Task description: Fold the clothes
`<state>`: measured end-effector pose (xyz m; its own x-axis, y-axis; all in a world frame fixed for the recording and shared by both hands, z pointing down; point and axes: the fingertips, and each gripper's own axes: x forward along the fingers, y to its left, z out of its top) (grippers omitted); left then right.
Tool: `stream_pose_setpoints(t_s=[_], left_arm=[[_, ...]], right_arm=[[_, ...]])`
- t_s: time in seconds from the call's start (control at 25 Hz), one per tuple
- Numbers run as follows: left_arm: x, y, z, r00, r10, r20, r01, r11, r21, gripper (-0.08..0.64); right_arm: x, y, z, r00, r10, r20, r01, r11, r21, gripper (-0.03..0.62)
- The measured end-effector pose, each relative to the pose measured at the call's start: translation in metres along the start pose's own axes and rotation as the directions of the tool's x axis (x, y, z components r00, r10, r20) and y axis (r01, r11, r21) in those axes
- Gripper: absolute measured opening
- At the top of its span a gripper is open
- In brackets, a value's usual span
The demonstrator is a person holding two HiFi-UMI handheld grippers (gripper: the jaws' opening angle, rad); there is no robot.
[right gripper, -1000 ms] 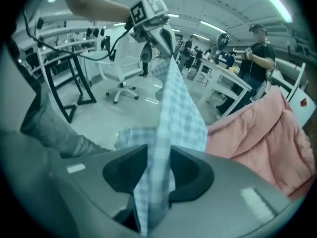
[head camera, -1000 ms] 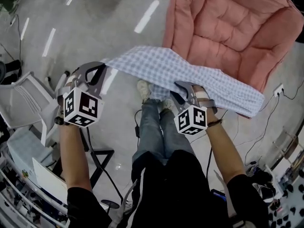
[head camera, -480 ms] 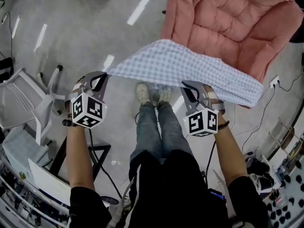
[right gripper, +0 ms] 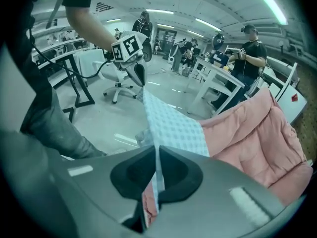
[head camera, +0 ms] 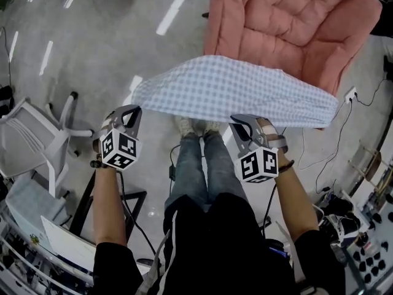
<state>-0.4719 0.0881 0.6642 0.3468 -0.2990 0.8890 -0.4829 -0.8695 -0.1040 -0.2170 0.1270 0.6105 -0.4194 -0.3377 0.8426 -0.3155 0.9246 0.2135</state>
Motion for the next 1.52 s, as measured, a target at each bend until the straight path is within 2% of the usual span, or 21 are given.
stream_pose_setpoints(t_s=[0.28,0.44,0.52,0.56,0.64,0.68,1.12,1.32,1.52], left_arm=[[0.027,-0.024,-0.020,0.999,-0.047,-0.008,0.047,0.997,-0.055,0.012],[0.044,-0.035,-0.026,0.997,-0.075,-0.025,0.073,0.995,-0.063,0.015],[0.049,-0.039,-0.029,0.995,-0.098,-0.026,0.096,0.992,-0.078,0.059],[0.050,-0.041,-0.029,0.994,-0.109,-0.021,0.107,0.991,-0.086,0.078],[0.050,-0.043,-0.026,0.992,-0.123,-0.008,0.122,0.988,-0.095,0.080],[0.050,-0.044,-0.024,0.992,-0.128,-0.003,0.128,0.987,-0.095,0.087],[0.041,-0.032,-0.001,0.990,-0.128,0.058,0.133,0.985,-0.107,0.089],[0.025,-0.020,0.025,0.988,-0.125,0.093,0.135,0.985,-0.107,0.089],[-0.007,-0.001,0.086,0.978,-0.142,0.152,0.151,0.988,-0.046,0.098]], right_arm=[[0.014,0.013,-0.014,0.999,0.015,-0.050,-0.016,1.000,-0.012,0.008],[0.022,0.019,-0.024,0.997,0.030,-0.077,-0.030,1.000,0.004,0.008],[0.024,0.022,-0.024,0.996,0.045,-0.082,-0.044,0.999,0.012,0.014],[0.025,0.024,-0.024,0.995,0.060,-0.083,-0.059,0.998,0.016,0.032],[0.026,0.030,-0.023,0.992,0.096,-0.084,-0.094,0.995,0.028,0.122],[0.027,0.032,-0.022,0.991,0.107,-0.083,-0.104,0.994,0.032,0.146],[0.031,0.024,-0.009,0.994,0.096,-0.060,-0.091,0.993,0.068,0.155],[0.020,0.009,-0.002,0.997,0.062,-0.040,-0.056,0.987,0.149,0.155],[-0.011,-0.026,0.015,0.999,-0.044,-0.020,0.047,0.977,0.209,0.154]])
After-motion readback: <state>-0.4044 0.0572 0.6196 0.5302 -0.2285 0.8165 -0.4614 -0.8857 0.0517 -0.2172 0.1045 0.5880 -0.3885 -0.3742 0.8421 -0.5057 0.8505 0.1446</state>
